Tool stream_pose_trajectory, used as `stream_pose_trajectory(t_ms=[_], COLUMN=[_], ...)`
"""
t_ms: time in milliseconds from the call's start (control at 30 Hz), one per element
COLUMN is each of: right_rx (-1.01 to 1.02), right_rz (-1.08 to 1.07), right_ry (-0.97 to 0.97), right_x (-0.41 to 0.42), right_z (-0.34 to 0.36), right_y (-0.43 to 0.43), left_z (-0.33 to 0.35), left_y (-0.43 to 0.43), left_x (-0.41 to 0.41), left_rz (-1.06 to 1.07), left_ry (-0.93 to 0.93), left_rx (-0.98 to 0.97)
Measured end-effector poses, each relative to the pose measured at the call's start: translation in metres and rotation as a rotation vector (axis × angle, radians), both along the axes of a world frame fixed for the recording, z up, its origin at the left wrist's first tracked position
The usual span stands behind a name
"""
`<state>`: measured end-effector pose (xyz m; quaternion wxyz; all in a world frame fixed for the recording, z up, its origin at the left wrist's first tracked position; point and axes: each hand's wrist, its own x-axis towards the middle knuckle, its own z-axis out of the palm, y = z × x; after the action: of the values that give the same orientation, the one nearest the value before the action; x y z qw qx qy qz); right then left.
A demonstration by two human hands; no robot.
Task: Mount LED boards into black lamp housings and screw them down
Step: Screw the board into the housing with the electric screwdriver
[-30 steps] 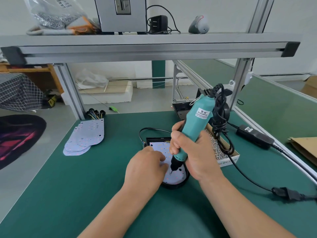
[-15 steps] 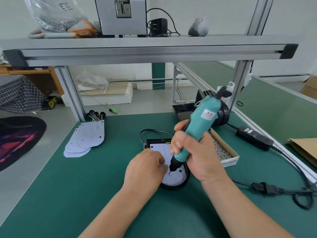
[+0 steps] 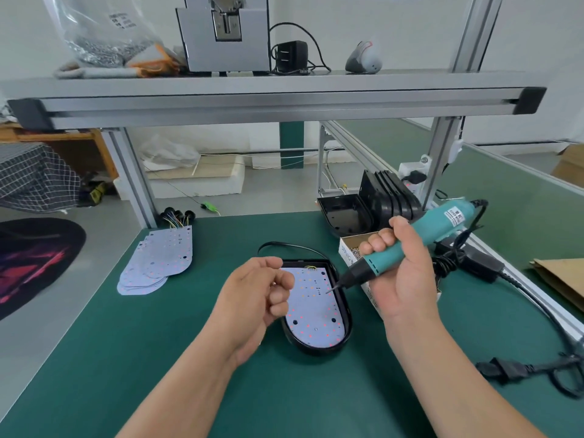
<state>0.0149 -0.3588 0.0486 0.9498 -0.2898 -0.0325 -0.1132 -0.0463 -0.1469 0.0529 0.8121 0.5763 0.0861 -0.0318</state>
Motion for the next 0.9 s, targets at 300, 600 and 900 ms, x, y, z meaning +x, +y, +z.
stream_pose_trajectory(t_ms=[300,600,900], right_rx=[0.044,0.117,0.137], right_rz=[0.041,0.039,0.086], right_ry=[-0.023,-0.054,-0.120], right_x=[-0.007,-0.016,-0.024], right_z=[0.008,0.023,0.030], right_y=[0.005,0.003,0.010], left_z=[-0.007,-0.009,-0.007], left_y=[-0.004,-0.008,-0.018], left_x=[-0.006,-0.008,-0.015], left_rz=[-0.234,-0.247,-0.293], left_ry=[-0.041,-0.039,-0.052], left_rx=[-0.083,-0.081,-0.061])
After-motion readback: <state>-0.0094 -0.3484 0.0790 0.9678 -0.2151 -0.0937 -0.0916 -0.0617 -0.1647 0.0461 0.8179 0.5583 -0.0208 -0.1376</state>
